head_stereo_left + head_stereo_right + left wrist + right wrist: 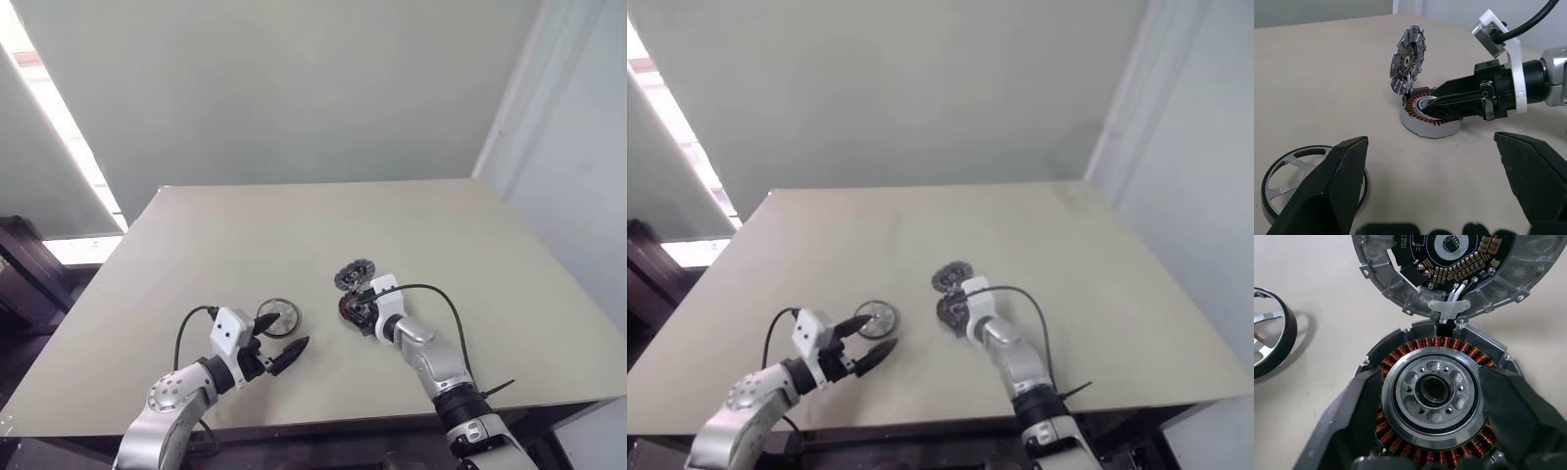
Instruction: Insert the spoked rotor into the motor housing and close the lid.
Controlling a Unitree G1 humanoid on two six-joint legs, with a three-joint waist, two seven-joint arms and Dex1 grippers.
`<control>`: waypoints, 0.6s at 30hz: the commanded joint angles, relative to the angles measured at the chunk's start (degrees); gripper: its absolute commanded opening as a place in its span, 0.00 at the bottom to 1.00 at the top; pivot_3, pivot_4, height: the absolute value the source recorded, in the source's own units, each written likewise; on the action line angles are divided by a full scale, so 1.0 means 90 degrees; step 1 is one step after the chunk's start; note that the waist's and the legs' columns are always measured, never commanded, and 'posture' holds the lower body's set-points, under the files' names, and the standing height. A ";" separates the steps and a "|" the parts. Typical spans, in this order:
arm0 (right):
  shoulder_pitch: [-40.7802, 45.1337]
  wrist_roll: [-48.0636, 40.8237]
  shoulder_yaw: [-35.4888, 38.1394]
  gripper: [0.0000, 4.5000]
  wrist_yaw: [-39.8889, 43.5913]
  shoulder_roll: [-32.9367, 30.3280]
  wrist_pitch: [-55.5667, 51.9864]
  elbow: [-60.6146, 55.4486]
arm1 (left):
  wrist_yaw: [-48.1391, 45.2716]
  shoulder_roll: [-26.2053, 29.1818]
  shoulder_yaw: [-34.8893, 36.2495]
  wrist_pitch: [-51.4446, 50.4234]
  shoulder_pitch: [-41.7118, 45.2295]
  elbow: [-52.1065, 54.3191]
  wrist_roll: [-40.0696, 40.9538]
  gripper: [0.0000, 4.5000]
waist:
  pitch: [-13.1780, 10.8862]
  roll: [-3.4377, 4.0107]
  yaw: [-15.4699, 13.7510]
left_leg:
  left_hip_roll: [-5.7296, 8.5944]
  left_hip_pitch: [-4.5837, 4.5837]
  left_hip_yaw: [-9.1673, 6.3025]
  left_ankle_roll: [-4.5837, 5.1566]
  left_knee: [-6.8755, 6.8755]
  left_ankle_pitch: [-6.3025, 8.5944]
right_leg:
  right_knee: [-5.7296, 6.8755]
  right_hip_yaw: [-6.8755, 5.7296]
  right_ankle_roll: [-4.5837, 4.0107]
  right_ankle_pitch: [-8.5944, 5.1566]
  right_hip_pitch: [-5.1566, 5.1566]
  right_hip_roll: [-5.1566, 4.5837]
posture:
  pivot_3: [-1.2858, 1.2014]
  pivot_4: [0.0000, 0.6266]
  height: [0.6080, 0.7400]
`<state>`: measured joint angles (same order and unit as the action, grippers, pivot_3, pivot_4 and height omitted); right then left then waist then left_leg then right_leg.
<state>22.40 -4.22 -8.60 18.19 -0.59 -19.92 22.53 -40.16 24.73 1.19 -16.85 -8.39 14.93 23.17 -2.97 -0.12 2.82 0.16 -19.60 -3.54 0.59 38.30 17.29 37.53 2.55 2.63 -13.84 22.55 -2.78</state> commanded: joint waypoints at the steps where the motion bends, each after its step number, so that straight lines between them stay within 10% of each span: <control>1: -0.0009 -0.0149 0.0052 0.74 0.0140 -0.0038 -0.0165 -0.0827 | -0.0015 0.0006 0.0051 0.0115 0.0098 0.0087 0.0005 1.00 | 0.0000 0.0001 0.0001 | 0.0000 0.0000 -0.0001 0.0000 0.0000 0.0000 | 0.0000 0.0000 0.0000 0.0000 0.0000 0.0000 | 0.52 0.00 1.00; 9: -0.0243 -0.0166 0.0078 0.71 0.0155 -0.0268 -0.0560 -0.1713 | -0.0015 0.0008 0.0066 0.0097 0.0096 0.0100 0.0021 1.00 | -0.0001 0.0001 -0.0002 | 0.0000 0.0000 -0.0003 0.0000 -0.0001 0.0000 | 0.0000 0.0001 0.0001 -0.0001 0.0001 0.0000 | 0.52 0.00 1.00; 18: -0.0182 0.0008 -0.0148 0.05 0.0144 -0.0325 -0.0604 -0.1487 | -0.0004 -0.0011 0.0052 0.0077 0.0111 0.0106 0.0031 1.00 | -0.0001 0.0001 0.0002 | 0.0000 0.0000 0.0001 0.0000 -0.0002 0.0000 | -0.0001 0.0000 0.0000 -0.0001 0.0002 0.0000 | 0.52 0.00 1.00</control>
<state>19.43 -4.64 -9.40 19.60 -3.67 -25.93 9.86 -40.13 24.67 1.20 -16.84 -8.26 14.93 23.13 -2.98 -0.11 2.84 0.16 -19.60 -3.53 0.59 38.29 17.29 37.53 2.55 2.63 -13.85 22.56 -2.77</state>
